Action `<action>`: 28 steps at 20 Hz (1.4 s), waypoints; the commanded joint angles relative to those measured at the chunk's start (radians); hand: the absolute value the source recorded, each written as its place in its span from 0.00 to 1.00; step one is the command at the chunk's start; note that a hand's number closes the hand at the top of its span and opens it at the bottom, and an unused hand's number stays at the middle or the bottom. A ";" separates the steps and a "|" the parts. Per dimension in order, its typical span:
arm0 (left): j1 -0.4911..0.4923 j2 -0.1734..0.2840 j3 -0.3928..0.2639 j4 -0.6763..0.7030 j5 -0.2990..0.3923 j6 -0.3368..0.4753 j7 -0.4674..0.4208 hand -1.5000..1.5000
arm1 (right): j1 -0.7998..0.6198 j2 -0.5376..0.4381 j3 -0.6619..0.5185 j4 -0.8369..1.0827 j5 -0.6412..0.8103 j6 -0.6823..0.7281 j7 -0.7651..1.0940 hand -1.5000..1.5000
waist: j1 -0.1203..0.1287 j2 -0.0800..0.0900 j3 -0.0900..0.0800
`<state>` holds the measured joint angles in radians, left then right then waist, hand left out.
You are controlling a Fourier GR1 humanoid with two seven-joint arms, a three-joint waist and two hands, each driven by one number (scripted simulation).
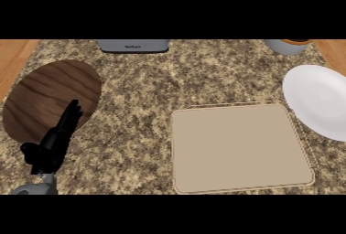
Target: Pick the eggplant from the tray and place it in the plate
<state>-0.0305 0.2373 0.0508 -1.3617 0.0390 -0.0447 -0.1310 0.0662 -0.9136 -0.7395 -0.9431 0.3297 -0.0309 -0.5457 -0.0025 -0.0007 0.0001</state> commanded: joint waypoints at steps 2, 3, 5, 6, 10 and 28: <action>-0.024 0.023 0.043 -0.001 0.017 -0.034 0.042 0.50 | -0.025 0.019 0.013 -0.045 0.003 0.012 0.017 1.00 | 0.001 0.000 0.000; -0.048 -0.016 -0.003 -0.019 -0.009 0.003 0.065 0.50 | -0.097 0.033 0.093 -0.081 0.044 -0.005 0.110 1.00 | 0.007 0.001 0.000; -0.095 0.000 0.029 0.072 -0.012 -0.009 0.013 0.50 | -0.186 -0.041 0.112 0.045 0.054 0.030 0.088 1.00 | 0.010 0.004 0.000; -0.075 -0.025 0.002 0.067 -0.031 0.002 0.001 0.50 | -0.194 0.009 0.143 -0.038 0.055 0.026 0.142 1.00 | 0.008 0.003 -0.001; -0.079 -0.034 0.007 0.037 -0.041 0.028 0.029 0.50 | -0.293 0.037 0.229 0.005 0.087 0.048 0.172 1.00 | 0.013 0.003 0.000; -0.039 -0.033 0.012 -0.018 -0.022 -0.034 0.033 0.50 | -0.709 0.263 0.284 0.457 0.154 -0.209 0.249 0.00 | 0.033 0.007 0.002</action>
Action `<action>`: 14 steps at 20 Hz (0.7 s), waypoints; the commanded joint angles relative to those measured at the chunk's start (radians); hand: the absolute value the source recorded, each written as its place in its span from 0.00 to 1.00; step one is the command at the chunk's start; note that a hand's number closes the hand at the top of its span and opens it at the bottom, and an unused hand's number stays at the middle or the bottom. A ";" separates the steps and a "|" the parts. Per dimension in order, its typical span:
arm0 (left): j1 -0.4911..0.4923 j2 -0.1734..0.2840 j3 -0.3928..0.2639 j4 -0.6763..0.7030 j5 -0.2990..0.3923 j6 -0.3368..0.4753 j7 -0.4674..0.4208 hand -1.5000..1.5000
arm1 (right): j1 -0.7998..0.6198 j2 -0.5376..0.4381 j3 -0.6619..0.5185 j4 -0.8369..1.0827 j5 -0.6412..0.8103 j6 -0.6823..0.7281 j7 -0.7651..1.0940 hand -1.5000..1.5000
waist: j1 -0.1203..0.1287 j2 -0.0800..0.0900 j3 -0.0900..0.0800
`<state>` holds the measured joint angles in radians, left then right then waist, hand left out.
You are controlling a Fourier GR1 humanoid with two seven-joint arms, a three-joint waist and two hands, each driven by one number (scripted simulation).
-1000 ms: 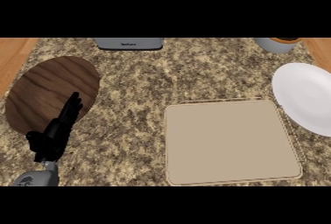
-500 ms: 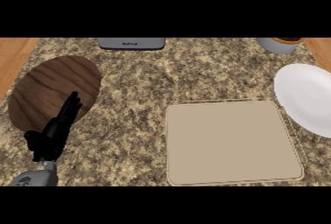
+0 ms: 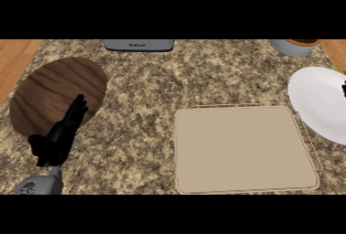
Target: Pick the eggplant from the tray and place it in the plate
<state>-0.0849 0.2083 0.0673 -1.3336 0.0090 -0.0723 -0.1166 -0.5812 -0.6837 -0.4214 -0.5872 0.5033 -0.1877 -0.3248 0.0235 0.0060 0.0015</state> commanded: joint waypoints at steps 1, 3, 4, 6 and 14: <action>0.039 -0.025 -0.013 0.033 -0.028 0.010 -0.077 0.50 | -0.072 0.015 -0.029 0.136 -0.005 -0.065 0.018 0.00 | 0.000 0.002 0.000; -0.051 0.017 0.021 0.049 0.004 -0.020 -0.006 0.50 | -0.144 0.011 -0.012 0.233 0.032 -0.095 0.043 0.00 | 0.009 0.006 0.001; 0.000 0.014 0.015 -0.016 0.005 -0.020 -0.007 0.50 | -0.162 -0.008 -0.015 0.240 0.019 -0.054 0.059 0.00 | 0.006 0.002 0.000; -0.009 -0.008 -0.010 0.016 -0.033 0.008 -0.016 0.50 | -0.162 -0.008 -0.052 0.291 -0.015 -0.045 0.025 0.00 | 0.009 0.006 0.001; 0.066 -0.025 -0.018 -0.077 -0.015 0.002 0.015 0.50 | -0.158 -0.036 -0.245 0.277 -0.222 -0.031 -0.088 0.00 | 0.007 0.002 0.002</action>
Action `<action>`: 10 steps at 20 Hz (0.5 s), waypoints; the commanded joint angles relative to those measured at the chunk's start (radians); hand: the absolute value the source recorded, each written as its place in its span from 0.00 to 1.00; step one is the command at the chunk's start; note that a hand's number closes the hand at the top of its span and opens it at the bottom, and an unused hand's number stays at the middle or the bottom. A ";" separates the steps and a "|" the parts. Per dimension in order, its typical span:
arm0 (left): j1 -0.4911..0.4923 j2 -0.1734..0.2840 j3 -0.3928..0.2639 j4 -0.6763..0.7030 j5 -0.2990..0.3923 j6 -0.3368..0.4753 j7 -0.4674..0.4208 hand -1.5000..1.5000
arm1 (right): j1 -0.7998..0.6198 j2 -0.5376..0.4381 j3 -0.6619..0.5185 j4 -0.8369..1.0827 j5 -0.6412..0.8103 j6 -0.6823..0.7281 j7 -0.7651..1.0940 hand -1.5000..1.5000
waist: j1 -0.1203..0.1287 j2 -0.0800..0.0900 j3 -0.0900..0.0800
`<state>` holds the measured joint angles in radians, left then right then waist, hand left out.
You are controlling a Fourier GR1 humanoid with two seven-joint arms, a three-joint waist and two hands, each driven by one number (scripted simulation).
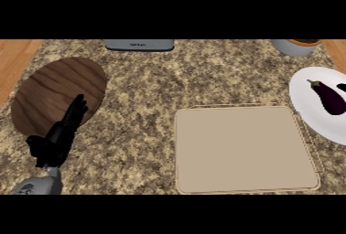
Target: Pick the eggplant from the tray and place it in the plate
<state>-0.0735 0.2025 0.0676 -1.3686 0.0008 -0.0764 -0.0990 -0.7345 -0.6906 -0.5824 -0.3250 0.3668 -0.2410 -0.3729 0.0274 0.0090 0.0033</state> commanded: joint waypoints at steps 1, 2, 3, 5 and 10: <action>0.005 0.030 0.030 -0.018 0.034 -0.035 0.002 0.50 | -0.004 -0.052 -0.115 0.010 -0.119 0.052 -0.053 0.00 | -0.005 -0.001 0.000; -0.008 0.051 0.051 -0.011 0.045 -0.041 0.030 0.50 | 0.033 -0.055 -0.143 0.019 -0.151 0.082 -0.075 0.00 | -0.014 -0.002 0.000; 0.015 -0.015 0.010 0.026 -0.003 0.013 -0.026 0.50 | 0.047 -0.078 -0.158 0.028 -0.174 0.146 -0.077 0.00 | -0.020 -0.002 -0.001; 0.041 -0.002 0.004 -0.043 0.002 0.003 0.009 0.50 | 0.120 -0.083 -0.220 0.054 -0.238 0.215 -0.155 0.00 | -0.016 -0.002 0.002; 0.021 0.018 0.020 0.011 0.007 -0.025 -0.023 0.50 | 0.238 -0.193 -0.280 0.099 -0.296 0.373 -0.248 0.00 | -0.012 0.004 0.003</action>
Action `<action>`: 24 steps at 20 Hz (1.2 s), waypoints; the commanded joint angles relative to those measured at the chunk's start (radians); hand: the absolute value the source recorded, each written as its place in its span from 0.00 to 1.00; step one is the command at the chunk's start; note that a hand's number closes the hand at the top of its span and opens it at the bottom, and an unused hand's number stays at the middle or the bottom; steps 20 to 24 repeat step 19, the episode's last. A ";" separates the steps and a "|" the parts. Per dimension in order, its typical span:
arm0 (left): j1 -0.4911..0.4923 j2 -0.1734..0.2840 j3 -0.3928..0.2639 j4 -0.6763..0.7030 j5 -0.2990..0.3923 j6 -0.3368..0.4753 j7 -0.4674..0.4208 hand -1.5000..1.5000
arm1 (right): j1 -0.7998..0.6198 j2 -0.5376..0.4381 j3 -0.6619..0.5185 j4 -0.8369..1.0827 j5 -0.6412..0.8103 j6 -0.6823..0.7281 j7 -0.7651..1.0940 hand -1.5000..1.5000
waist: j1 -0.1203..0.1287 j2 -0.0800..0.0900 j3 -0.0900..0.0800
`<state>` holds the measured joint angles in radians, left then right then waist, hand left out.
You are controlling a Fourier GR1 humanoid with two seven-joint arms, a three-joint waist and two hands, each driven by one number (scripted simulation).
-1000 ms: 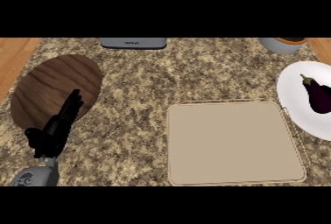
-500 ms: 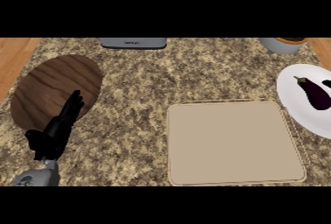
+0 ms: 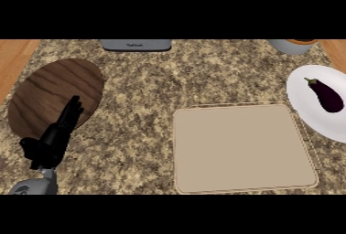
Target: Pick the eggplant from the tray and place it in the plate
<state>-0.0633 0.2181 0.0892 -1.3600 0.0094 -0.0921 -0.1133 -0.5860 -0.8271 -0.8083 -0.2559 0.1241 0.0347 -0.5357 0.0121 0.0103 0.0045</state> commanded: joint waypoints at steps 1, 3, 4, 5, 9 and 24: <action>-0.032 0.022 0.033 0.054 0.020 -0.020 -0.004 0.50 | 0.117 -0.060 -0.049 0.035 -0.049 0.132 -0.114 0.00 | -0.002 0.005 0.002; -0.012 -0.007 0.001 0.042 -0.009 -0.003 -0.033 0.50 | 0.167 -0.085 -0.050 0.053 -0.054 0.206 -0.135 0.00 | -0.001 0.003 0.002; -0.031 -0.011 -0.002 0.013 -0.014 0.021 0.025 0.50 | 0.182 -0.116 -0.068 0.056 -0.070 0.218 -0.138 0.00 | -0.002 0.002 0.002; -0.011 -0.009 0.003 0.041 -0.010 0.004 -0.019 0.50 | 0.219 -0.077 -0.048 0.056 -0.052 0.227 -0.200 0.00 | 0.001 0.002 0.002; -0.050 -0.011 0.006 -0.011 -0.002 0.023 0.062 0.50 | 0.291 -0.114 -0.042 0.064 -0.046 0.327 -0.263 0.00 | -0.002 0.001 0.005; -0.035 -0.006 0.006 0.023 0.003 -0.012 0.012 0.50 | 0.319 -0.088 -0.031 0.072 -0.029 0.257 -0.345 0.00 | 0.012 0.003 0.007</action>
